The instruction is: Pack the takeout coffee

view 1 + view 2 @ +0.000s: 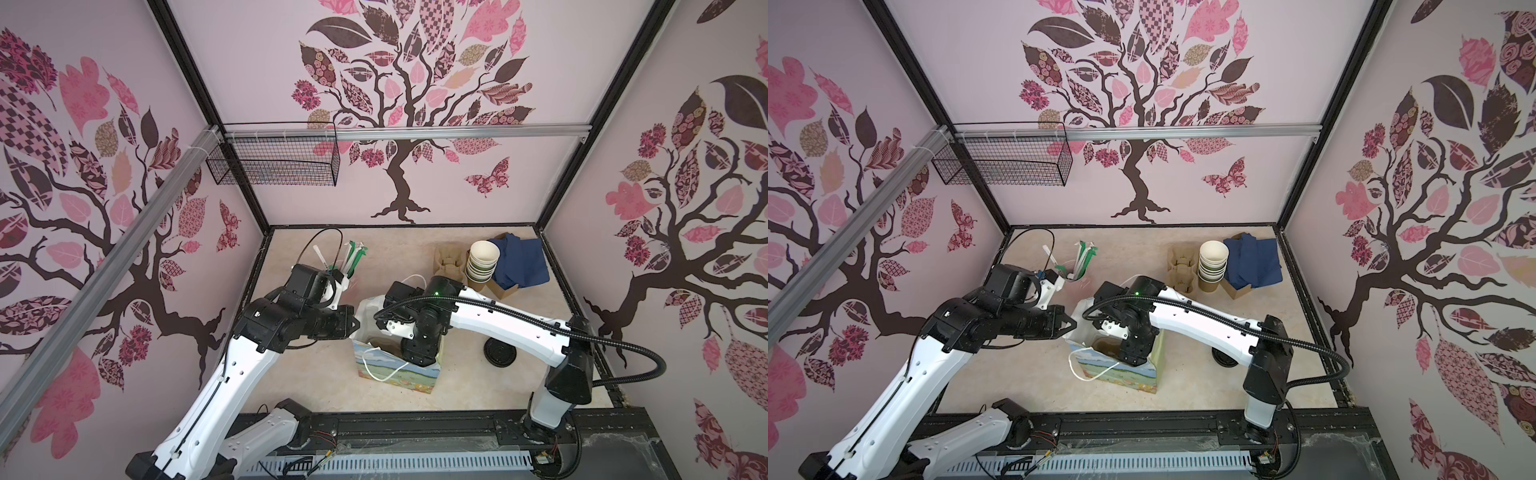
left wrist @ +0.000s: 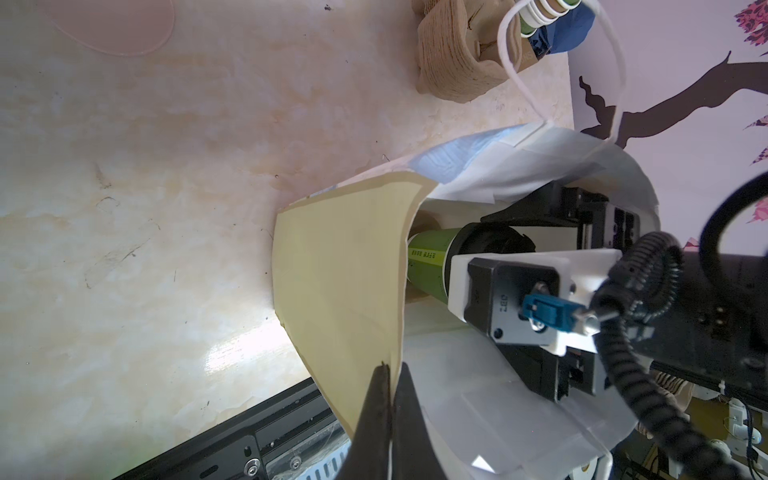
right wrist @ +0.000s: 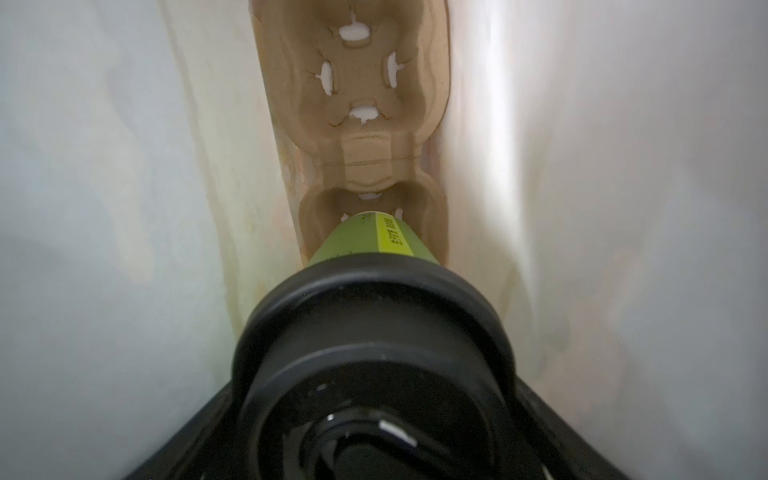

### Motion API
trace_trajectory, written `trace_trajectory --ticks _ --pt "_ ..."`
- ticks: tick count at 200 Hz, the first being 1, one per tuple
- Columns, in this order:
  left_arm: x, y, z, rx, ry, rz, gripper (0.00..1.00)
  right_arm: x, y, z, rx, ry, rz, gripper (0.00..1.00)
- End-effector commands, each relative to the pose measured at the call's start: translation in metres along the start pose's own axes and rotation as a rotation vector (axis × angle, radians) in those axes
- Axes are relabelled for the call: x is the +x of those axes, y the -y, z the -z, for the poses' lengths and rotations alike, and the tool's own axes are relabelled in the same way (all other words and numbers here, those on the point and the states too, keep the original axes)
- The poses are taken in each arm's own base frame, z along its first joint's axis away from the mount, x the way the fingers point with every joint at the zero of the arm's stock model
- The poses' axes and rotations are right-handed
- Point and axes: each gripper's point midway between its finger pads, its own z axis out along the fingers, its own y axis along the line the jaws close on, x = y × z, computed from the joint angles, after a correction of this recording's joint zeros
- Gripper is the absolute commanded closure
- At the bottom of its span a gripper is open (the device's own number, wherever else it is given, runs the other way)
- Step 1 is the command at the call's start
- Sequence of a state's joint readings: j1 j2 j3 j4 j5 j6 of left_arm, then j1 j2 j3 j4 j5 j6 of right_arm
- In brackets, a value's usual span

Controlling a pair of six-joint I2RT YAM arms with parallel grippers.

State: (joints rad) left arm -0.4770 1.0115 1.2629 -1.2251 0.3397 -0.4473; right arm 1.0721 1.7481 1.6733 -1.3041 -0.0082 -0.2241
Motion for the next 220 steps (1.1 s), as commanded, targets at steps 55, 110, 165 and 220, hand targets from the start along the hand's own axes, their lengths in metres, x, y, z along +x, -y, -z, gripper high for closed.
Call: trace_trajectory --ticks 55,110,165,220 --pt "-0.001 0.000 -0.005 0.001 -0.005 -0.010 1.00 -0.005 -0.008 -0.022 -0.059 -0.061 -0.012 0.20" --pt "-0.002 0.000 -0.007 0.002 -0.009 -0.007 1.00 -0.007 -0.009 -0.019 -0.061 -0.060 -0.035 0.20" --pt "-0.003 -0.001 -0.007 -0.006 -0.007 -0.001 1.00 -0.002 -0.010 -0.031 -0.063 -0.074 -0.045 0.20" --pt "-0.003 -0.002 -0.005 -0.013 -0.001 0.002 1.00 0.000 -0.014 -0.045 -0.088 -0.085 -0.045 0.20"
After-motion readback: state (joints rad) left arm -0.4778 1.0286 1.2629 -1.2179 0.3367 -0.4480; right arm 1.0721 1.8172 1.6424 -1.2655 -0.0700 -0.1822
